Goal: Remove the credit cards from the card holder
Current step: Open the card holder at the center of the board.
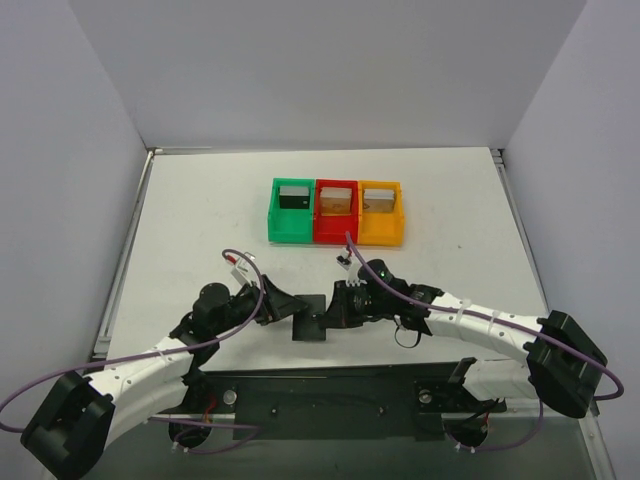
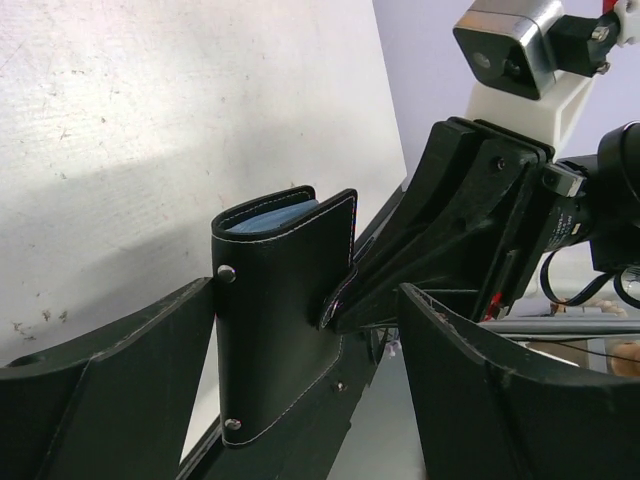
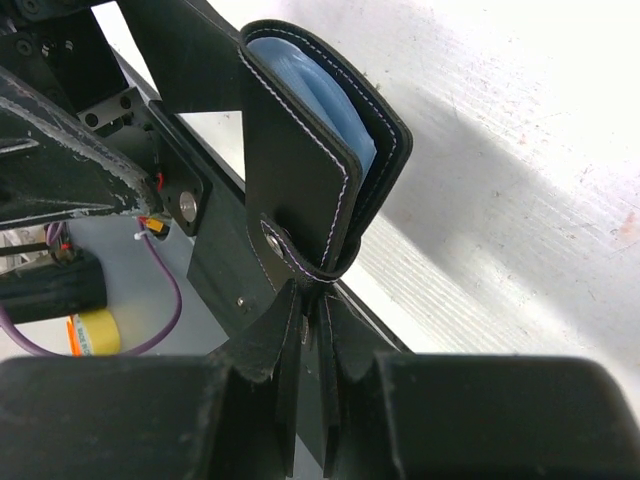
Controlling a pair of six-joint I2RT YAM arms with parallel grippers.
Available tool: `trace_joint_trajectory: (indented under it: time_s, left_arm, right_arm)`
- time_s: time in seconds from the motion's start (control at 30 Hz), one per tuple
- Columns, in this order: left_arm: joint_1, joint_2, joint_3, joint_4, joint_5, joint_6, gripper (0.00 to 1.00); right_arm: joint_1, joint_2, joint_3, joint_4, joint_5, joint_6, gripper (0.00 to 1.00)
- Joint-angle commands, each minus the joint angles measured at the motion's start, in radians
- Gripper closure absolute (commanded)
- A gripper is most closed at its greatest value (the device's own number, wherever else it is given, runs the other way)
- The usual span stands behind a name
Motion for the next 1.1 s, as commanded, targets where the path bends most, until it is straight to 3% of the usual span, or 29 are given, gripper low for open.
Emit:
trace_joint_trajectory:
  time_s: [0.0,0.27,0.43,0.8,1.07]
  left_arm:
    - [-0.007,0.0,0.011,0.113,0.055,-0.008,0.21]
    - [-0.022,0.021,0.02,0.15,0.079,-0.009,0.31]
    - [-0.021,0.004,0.034,0.052,0.041,0.02,0.15]
    - [-0.022,-0.03,0.011,0.019,0.0,0.034,0.09]
    - [-0.028,0.038,0.019,0.193,0.089,-0.002,0.28]
  right_arm:
    - [0.004,-0.031,0.048,0.027,-0.035,-0.011,1.0]
    - [0.005,-0.03,0.046,0.055,-0.055,-0.008,1.0]
    - [0.005,-0.053,0.059,0.049,-0.065,-0.015,1.0]
    - [0.007,-0.06,0.052,0.058,-0.074,-0.018,1.0]
    - [0.019,-0.051,0.055,0.093,-0.101,-0.012,1.0]
